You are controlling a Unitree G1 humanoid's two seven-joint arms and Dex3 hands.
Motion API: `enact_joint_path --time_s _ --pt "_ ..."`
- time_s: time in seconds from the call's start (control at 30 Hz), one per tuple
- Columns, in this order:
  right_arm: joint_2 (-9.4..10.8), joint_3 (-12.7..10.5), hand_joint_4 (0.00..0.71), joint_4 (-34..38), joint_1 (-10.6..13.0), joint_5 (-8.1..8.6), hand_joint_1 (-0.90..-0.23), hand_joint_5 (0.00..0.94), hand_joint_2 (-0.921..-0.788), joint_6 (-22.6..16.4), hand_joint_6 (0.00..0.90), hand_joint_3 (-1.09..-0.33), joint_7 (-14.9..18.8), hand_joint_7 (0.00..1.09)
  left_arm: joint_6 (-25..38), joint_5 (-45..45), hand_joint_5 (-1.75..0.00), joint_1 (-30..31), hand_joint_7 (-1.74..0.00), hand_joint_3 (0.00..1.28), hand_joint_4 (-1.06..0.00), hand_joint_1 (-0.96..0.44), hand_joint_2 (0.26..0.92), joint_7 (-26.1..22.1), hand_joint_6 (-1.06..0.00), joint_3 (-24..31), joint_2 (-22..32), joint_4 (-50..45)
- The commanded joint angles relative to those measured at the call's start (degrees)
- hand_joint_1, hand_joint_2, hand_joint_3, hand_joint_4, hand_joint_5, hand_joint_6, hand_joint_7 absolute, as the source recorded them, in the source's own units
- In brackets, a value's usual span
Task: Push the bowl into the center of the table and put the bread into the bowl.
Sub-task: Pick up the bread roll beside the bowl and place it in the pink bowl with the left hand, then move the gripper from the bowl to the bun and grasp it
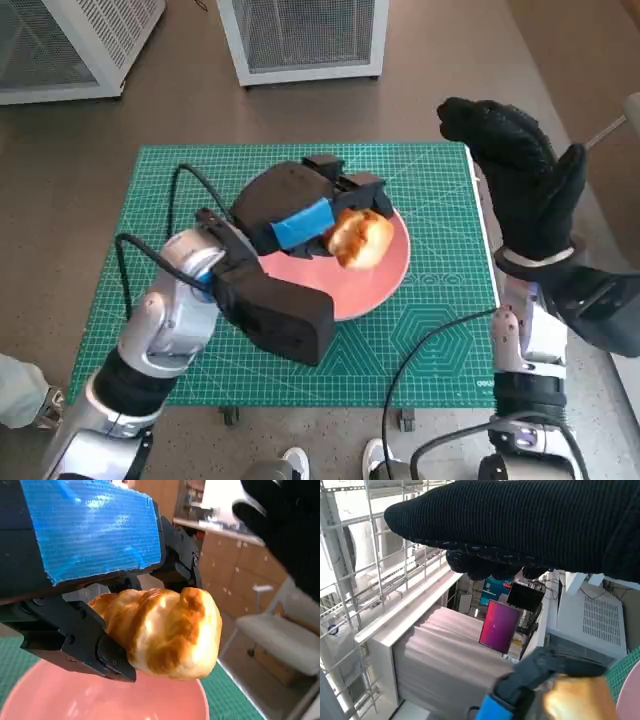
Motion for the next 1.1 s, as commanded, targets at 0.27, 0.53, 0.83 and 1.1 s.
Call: enact_joint_path --time_s 0.27,0.53,0.83,1.1 --pt "-0.23 -0.08 0.202 0.71 1.44 -0.01 -0.646 0.001 -0.921 0.11 0.096 -0.733 0.33 0.27 6.79 2.42 -0.08 -0.85 -0.05 0.01 -0.09 -0.04 0.729 -9.97 -0.22 -2.11 0.98 -1.19" --pt "-0.27 -0.25 0.202 1.56 1.3 -0.21 -0.642 0.001 -0.921 -0.38 0.1 -0.731 0.28 0.27 12.42 4.89 0.0 -1.43 -0.01 0.0 -0.02 -0.16 0.715 -14.93 -0.19 -2.29 1.29 -4.14" --pt "0.38 0.03 0.202 1.11 1.65 0.2 -0.644 0.001 -0.921 -0.03 0.103 -0.729 0.26 0.26 14.88 5.33 0.0 -0.36 0.0 0.0 0.0 -0.21 0.717 -15.81 -0.19 -0.67 2.53 -8.06" --pt "0.85 0.57 0.202 -0.07 2.2 -0.15 -0.645 0.0 -0.921 0.47 0.104 -0.727 -0.37 0.26 18.14 4.03 0.0 1.67 0.0 0.0 0.0 -0.24 0.717 -19.12 -0.18 4.88 6.93 -16.69"
